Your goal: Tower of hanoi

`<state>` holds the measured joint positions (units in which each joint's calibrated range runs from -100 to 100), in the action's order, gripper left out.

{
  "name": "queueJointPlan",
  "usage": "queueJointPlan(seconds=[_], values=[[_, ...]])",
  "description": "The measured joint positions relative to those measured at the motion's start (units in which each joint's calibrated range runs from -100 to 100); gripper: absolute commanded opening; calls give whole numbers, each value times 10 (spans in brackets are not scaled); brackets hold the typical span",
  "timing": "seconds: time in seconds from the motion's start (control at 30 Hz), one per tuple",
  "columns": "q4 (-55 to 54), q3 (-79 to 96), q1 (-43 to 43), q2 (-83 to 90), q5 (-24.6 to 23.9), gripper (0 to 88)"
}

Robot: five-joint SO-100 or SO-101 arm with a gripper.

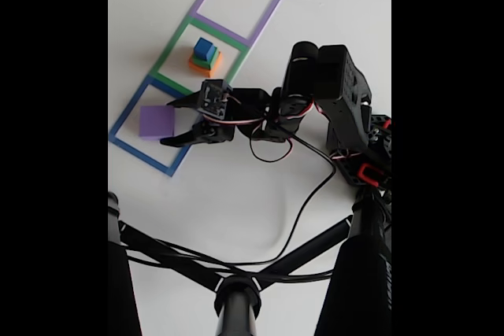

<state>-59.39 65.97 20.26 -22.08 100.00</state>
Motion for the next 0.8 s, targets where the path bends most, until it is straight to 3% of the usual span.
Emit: queueJointPlan(seconds=[0.37, 0.8], values=[[-21, 0, 0, -19, 0, 138], [-36, 5, 0, -36, 0, 253]])
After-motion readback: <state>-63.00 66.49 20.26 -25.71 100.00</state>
